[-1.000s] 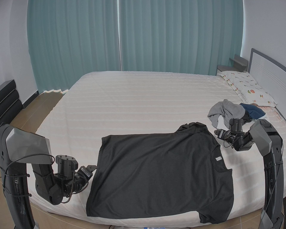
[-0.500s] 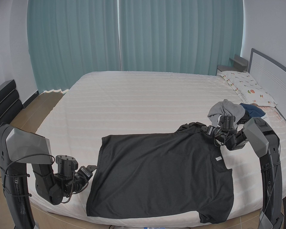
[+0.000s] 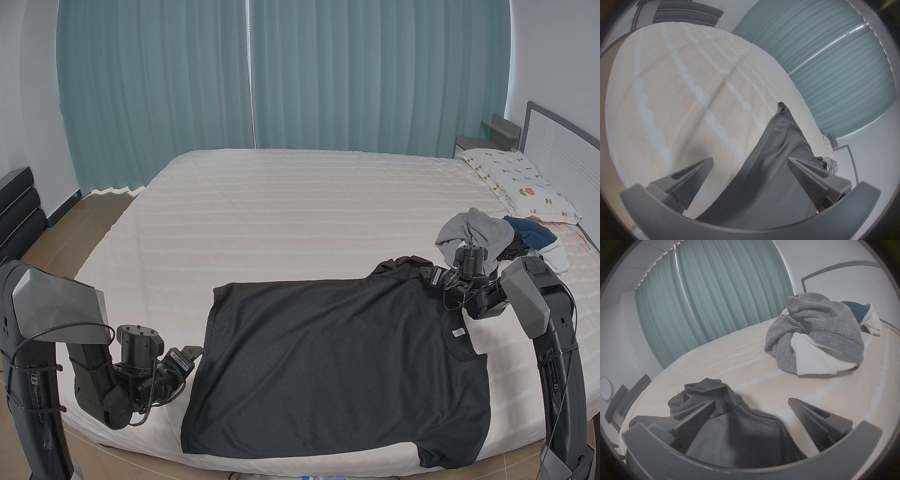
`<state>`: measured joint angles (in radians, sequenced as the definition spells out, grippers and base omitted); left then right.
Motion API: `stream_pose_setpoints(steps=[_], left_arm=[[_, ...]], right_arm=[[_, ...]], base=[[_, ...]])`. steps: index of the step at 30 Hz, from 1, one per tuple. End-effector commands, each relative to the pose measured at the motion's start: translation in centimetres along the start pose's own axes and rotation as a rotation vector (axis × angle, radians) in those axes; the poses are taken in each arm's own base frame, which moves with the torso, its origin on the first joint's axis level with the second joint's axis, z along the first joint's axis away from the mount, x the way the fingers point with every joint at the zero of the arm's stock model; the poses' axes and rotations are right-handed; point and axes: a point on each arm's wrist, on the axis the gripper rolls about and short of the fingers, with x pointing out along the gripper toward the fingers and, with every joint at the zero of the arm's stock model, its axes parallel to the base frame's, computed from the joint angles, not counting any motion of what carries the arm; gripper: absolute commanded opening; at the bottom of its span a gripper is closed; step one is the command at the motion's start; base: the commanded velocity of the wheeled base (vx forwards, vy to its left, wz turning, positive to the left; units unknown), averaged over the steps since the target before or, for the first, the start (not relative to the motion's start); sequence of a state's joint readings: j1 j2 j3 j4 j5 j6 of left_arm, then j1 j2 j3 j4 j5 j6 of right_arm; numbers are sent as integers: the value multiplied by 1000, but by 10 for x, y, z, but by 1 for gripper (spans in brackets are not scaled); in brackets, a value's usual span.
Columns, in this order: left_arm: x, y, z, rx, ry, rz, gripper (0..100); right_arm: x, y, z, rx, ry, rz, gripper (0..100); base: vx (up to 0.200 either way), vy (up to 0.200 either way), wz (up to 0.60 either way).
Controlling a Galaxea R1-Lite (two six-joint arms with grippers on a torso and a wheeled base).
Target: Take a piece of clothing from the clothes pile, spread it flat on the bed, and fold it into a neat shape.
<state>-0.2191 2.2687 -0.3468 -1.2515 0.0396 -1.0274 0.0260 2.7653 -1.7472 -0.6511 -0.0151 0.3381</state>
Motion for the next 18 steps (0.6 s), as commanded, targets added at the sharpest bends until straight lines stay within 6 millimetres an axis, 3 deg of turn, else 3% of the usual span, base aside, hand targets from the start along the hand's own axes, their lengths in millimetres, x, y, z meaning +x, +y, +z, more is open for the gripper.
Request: stream_pose_setpoints(steps=[1,8,17,18], left_arm=[[0,0,0,0,1,1,100],[0,0,0,0,1,1,100],[0,0,0,-2,-1,-1,100],[0,0,0,-3,-2,-3,100]], right_arm=[[12,-4,-8,6,-16,-3,0],[17,-9,3,24,-78,-30,0],[18,-7,4,80,-88,-27,0],[18,-5,3,87,-95,-21,100]], base=[[0,0,0],[0,0,0],[0,0,0],[0,0,0]])
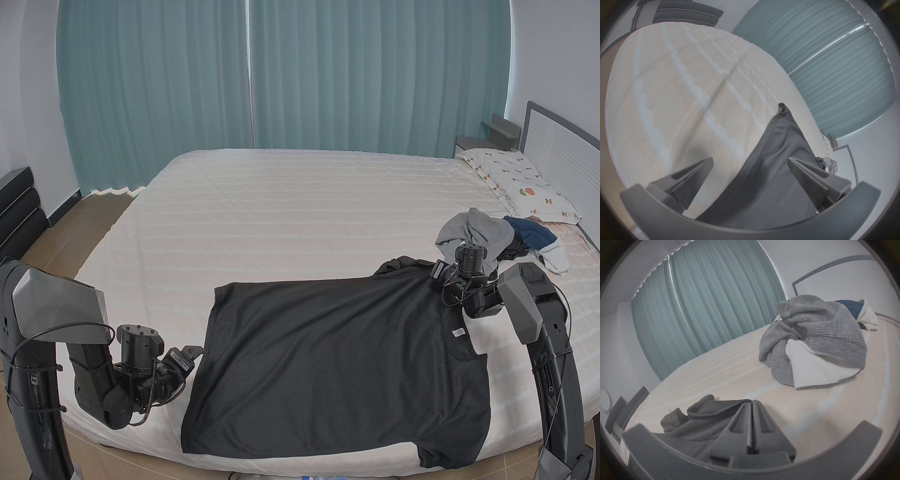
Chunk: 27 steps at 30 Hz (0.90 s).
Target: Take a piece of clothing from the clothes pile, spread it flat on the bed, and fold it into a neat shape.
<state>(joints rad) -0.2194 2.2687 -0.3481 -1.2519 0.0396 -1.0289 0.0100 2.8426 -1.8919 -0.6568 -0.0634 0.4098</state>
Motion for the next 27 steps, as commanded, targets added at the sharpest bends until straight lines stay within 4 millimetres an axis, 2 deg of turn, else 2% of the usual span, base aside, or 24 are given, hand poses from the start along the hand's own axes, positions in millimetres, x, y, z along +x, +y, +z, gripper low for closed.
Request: stream_pose_setpoints(steps=[1,4,7,10,12,13,15,19,25,27], left_arm=[[0,0,0,-2,-1,-1,100],[-1,-1,2,-9,-9,-5,100],[-1,-3,7,-17,-24,-16,100],[-8,-14,23,-41,-79,-72,100],[-12,-23,33,-51,-115,-107,100],[-12,-23,34,-52,-118,-109,100],[-9,-35,43,-44,-146,-147,100],[8,-59,57,-28,-167,-186,100],[54,-83,71,14,-141,-147,100],[80,-89,74,24,-142,-148,100]], right_arm=[[-1,5,-1,14,-15,18,100],[-7,12,2,20,-32,37,100],[-23,18,15,55,-36,49,100],[-46,27,36,137,-65,79,100],[-60,26,47,180,-64,78,100],[-61,26,47,183,-63,76,100],[-78,24,52,247,-39,78,100],[-92,20,46,375,-10,96,100],[-93,6,25,471,0,91,100],[-89,0,9,507,21,94,100]], base=[[0,0,0],[0,0,0],[0,0,0],[0,0,0],[0,0,0],[0,0,0],[0,0,0],[0,0,0],[0,0,0],[0,0,0]])
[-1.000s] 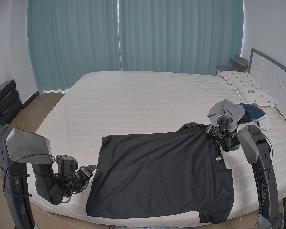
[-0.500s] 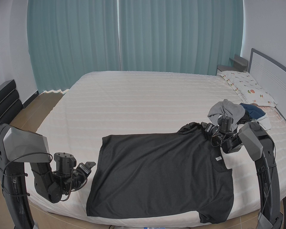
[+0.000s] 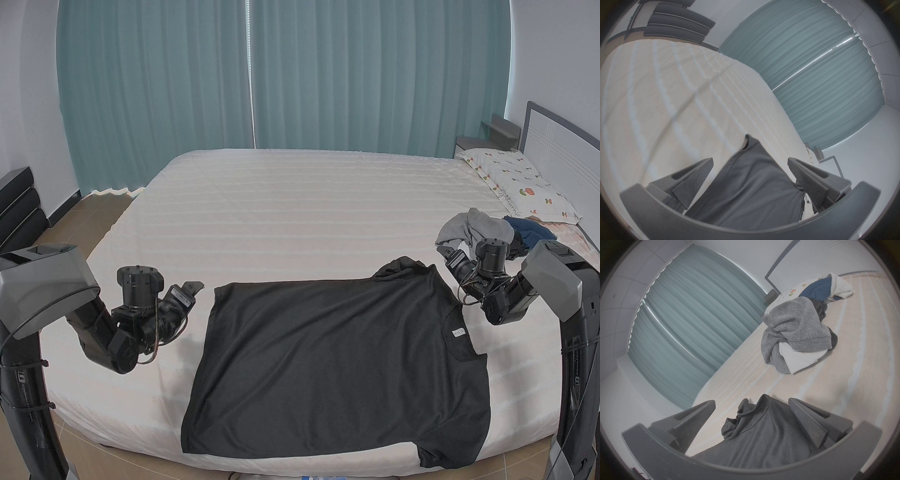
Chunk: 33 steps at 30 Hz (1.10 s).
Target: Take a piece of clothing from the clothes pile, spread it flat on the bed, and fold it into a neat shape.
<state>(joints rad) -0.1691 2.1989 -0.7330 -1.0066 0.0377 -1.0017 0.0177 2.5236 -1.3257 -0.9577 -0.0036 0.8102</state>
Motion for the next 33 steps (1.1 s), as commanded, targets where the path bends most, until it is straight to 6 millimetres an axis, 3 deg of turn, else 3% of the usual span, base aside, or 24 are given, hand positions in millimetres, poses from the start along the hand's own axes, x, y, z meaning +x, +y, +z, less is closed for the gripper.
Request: stream_pose_setpoints(steps=[1,4,6,7,18,22,27,33], left_arm=[[67,-9,3,40,7,9,100],[95,2,-4,50,8,14,100],[102,3,-4,55,1,6,100],[116,0,-3,67,-19,-16,100],[131,-2,-4,119,-1,30,100],[137,-22,4,120,-41,-38,100],[149,-11,1,109,-42,-33,100],[149,-14,-4,121,-28,-35,100]], right_arm=[[-7,-22,-16,125,23,4,100],[-6,-37,-19,184,2,9,100],[-6,-38,-16,191,-5,15,100],[-8,-41,-14,200,1,22,100],[-7,-47,-23,245,30,13,100],[-8,-44,-22,286,28,18,100],[-7,-44,-24,285,31,18,100],[-7,-44,-23,288,27,21,100]], base=[[0,0,0],[0,0,0],[0,0,0],[0,0,0],[0,0,0],[0,0,0],[0,0,0],[0,0,0]])
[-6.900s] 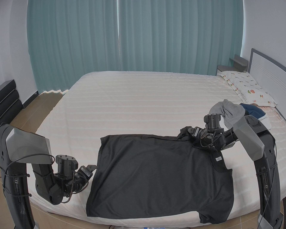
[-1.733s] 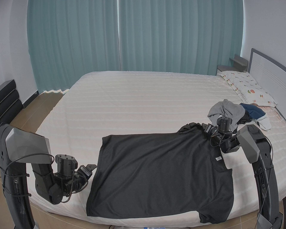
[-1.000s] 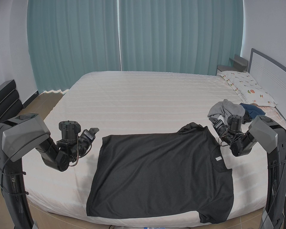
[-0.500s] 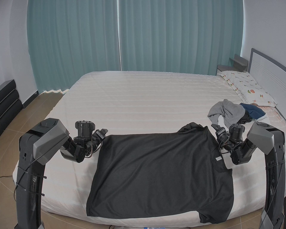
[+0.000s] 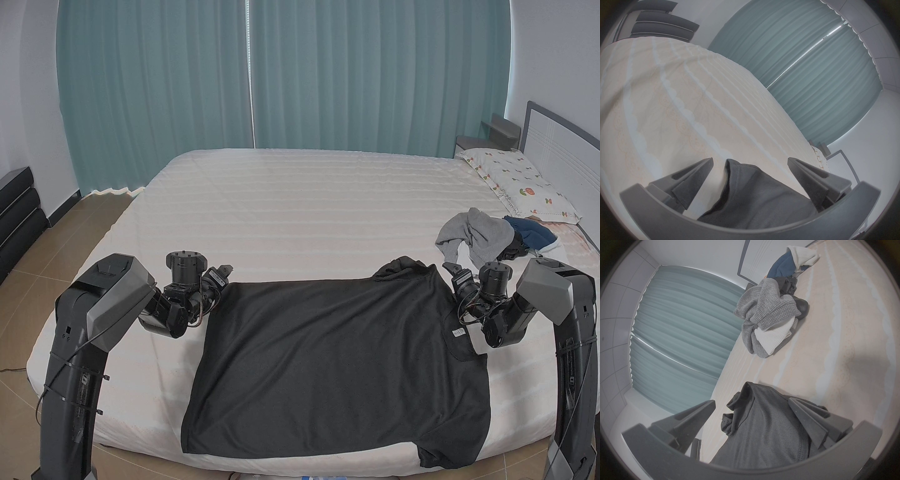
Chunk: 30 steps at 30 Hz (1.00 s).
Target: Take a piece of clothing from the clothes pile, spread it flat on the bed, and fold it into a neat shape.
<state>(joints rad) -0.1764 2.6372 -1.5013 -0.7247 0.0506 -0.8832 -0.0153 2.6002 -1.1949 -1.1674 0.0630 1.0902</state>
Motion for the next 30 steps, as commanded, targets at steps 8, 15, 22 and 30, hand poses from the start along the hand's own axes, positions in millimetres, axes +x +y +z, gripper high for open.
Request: stream_pose_setpoints(steps=[8,15,22,30], left_arm=[[6,4,-8,6,13,0,100],[13,3,-7,16,-25,-3,0],[23,2,2,7,-136,28,0],[28,4,10,-6,-202,46,0]], right_arm=[[0,0,2,5,-6,9,100],[-1,1,2,17,-8,12,100],[-1,1,3,19,-12,13,100],[-1,1,3,17,-17,19,100]], base=[[0,0,0],[0,0,0],[0,0,0],[0,0,0]])
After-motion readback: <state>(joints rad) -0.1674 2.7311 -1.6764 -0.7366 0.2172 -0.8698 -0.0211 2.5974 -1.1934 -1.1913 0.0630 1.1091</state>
